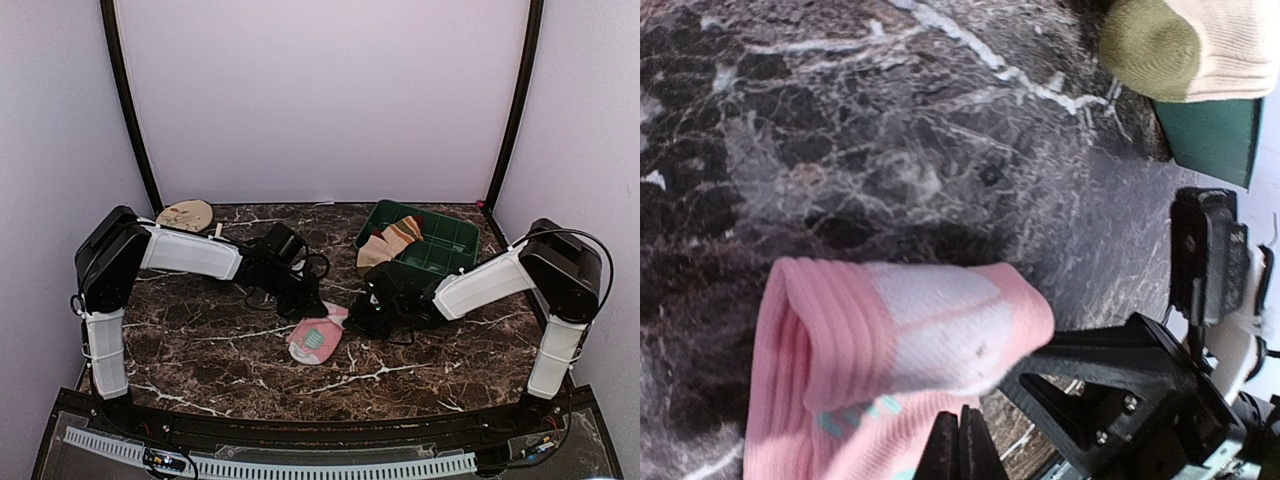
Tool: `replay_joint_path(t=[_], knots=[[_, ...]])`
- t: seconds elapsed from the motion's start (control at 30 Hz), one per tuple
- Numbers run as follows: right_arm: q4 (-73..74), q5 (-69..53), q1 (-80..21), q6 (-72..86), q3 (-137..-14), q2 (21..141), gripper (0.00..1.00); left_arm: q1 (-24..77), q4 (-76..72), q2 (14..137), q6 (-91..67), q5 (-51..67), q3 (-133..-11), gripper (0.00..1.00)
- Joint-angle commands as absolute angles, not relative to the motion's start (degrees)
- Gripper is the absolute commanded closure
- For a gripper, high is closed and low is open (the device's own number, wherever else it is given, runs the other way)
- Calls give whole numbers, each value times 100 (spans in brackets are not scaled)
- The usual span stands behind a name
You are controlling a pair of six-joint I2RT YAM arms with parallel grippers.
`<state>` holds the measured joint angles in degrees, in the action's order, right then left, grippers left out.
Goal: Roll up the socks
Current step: Roll the sock at the center of the board.
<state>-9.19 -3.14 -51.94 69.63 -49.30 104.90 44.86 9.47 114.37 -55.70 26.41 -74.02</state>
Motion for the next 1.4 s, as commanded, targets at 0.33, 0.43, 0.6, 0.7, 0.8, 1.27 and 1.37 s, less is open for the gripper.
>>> replay_joint_path(t=[0.33,0.43,0.6,0.7,0.8,1.27,1.37], knots=[[-102,-291,-5493,7156,-4824,10892,100,4474,881,11822,-5365,2344,-7252,100],[-62,-268,-5502,7119,-4858,10898,91,4474,943,11873,-5298,2266,-7197,100],[46,-216,-5497,7012,-4889,10891,77,4444,979,11956,-5234,2226,-7075,100],[144,-173,-5498,6933,-4918,10883,72,4415,1053,12027,-5197,2209,-7030,100],[247,-98,-5502,6815,-4960,10832,66,4397,1109,12078,-5183,2214,-6984,100],[659,446,-5464,5950,-4640,9685,50,4368,1043,12172,-5192,2257,-6678,100],[484,452,-5331,5508,-4606,9620,44,4368,997,12202,-5179,2276,-6621,100]])
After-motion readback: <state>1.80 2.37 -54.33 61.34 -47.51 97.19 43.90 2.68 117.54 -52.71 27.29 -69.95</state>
